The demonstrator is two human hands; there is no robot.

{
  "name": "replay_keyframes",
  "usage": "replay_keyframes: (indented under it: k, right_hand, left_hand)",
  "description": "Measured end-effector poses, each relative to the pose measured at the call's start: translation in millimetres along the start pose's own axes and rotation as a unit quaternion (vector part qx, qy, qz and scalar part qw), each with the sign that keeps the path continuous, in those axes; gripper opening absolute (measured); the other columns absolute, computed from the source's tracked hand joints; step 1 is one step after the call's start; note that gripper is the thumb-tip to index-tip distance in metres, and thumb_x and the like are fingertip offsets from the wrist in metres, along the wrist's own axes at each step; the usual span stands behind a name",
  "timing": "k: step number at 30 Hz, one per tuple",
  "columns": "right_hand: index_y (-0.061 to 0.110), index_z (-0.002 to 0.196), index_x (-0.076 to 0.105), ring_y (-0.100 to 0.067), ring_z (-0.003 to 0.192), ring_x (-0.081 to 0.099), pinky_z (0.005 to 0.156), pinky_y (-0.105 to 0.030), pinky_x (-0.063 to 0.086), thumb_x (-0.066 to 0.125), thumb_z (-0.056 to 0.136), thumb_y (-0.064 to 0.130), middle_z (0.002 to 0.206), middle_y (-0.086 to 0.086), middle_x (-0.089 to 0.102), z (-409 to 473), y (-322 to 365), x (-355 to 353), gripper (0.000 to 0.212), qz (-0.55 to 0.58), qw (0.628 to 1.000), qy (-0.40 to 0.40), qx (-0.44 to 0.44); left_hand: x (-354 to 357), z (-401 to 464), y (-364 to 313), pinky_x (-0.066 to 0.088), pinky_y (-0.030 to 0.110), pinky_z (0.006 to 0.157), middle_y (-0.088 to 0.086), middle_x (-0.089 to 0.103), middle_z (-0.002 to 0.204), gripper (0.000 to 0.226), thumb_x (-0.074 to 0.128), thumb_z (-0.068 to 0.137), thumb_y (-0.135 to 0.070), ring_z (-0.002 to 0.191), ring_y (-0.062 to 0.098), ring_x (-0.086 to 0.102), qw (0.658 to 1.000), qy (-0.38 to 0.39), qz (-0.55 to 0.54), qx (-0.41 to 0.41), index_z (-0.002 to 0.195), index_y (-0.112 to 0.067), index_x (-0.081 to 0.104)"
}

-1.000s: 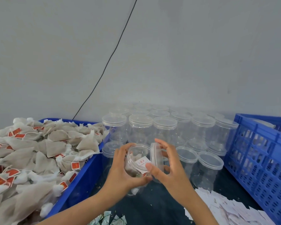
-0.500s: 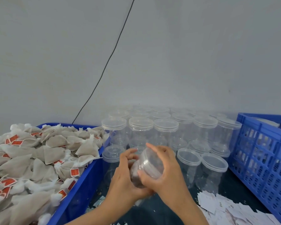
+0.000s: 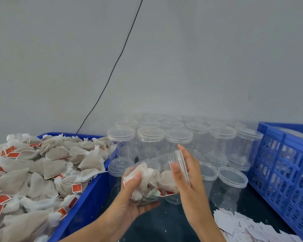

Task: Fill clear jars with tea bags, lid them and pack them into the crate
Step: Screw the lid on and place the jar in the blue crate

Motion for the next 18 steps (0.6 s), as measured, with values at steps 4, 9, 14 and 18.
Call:
replay_keyframes:
  k: [4, 9, 14, 18]
  right_hand:
    - [0.055, 0.14, 0.028, 0.018, 0.127, 0.031, 0.093, 0.002, 0.028, 0.028, 0.075, 0.085, 0.127, 0.04, 0.036, 1.7, 1.9, 1.0, 0.072, -0.051, 0.998, 0.028, -0.035]
    - [0.055, 0.138, 0.036, -0.001, 0.124, 0.041, 0.092, -0.006, 0.041, 0.043, 0.087, 0.059, 0.124, 0.017, 0.04, 1.5, 10.8, 1.3, 0.052, -0.101, 0.986, 0.074, -0.11]
    - [0.049, 0.136, 0.045, -0.019, 0.129, 0.04, 0.106, -0.031, 0.034, 0.055, 0.085, 0.047, 0.128, 0.013, 0.042, 0.0, 16.0, -0.3, 0.051, -0.141, 0.964, 0.14, -0.178]
    - [0.056, 0.131, 0.045, -0.011, 0.127, 0.041, 0.104, -0.028, 0.038, 0.049, 0.084, 0.055, 0.125, 0.02, 0.04, 2.7, 13.3, -1.7, 0.047, -0.149, 0.972, 0.121, -0.134]
  left_hand:
    - [-1.6, -0.6, -0.7, 0.058, 0.04, 0.083, 0.02, 0.066, 0.12, 0.092, 0.075, 0.06, -0.063, 0.111, 0.033, 0.065, 1.0, -0.009, 0.022, -0.018, 0.131, -0.01, 0.054]
    - [-0.1, 2.4, 9.6, 0.058, 0.039, 0.071, 0.021, 0.07, 0.105, 0.071, 0.06, 0.067, -0.067, 0.084, 0.028, 0.07, 0.997, 0.0, -0.005, -0.083, 0.105, -0.009, 0.075]
    - [-3.8, 2.4, 18.2, 0.059, 0.039, 0.064, 0.023, 0.064, 0.094, 0.086, 0.054, 0.067, -0.076, 0.07, 0.028, 0.064, 0.984, 0.027, 0.008, -0.174, 0.103, -0.001, 0.073]
    - [-4.6, 4.7, 22.4, 0.058, 0.039, 0.071, 0.022, 0.065, 0.099, 0.085, 0.06, 0.064, -0.074, 0.077, 0.027, 0.065, 0.984, 0.016, 0.0, -0.177, 0.104, 0.0, 0.073]
Point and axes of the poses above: each hand's wrist, its own z-axis towards the middle knuckle, its own x-axis out of the palm, y = z × x, the point moved 6 cm from there along z, towards the middle knuckle
